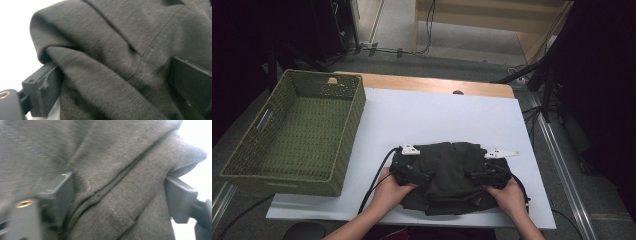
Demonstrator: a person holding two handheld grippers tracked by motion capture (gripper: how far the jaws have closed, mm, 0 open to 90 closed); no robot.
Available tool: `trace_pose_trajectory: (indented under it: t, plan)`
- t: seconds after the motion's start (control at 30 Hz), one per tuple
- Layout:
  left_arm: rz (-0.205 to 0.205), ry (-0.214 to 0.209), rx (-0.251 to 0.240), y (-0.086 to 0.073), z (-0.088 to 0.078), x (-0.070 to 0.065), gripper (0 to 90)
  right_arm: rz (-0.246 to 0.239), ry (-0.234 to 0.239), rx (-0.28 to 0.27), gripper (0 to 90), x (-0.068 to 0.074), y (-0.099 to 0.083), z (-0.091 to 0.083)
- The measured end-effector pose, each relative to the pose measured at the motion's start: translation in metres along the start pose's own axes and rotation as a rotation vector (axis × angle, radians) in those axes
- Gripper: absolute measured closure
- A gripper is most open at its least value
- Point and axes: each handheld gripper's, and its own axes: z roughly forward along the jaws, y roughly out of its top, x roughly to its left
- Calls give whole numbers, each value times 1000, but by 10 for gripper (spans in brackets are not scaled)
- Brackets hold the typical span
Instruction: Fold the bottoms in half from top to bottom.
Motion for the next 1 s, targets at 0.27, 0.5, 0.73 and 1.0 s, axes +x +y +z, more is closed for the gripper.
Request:
trace_pose_trajectory:
  t: [0.27,0.5,0.73,1.0]
  plan:
    - [-71,-95,16,6,-2,1,401,38,41,39,515,8,10,-2]
    - [-101,-143,32,17,-9,9,581,26,7,26,585,16,19,-8]
    - [-98,-123,12,28,-20,17,581,42,2,-26,590,18,27,-10]
    - [-103,-95,16,35,-29,28,580,53,-7,-63,590,28,39,-7]
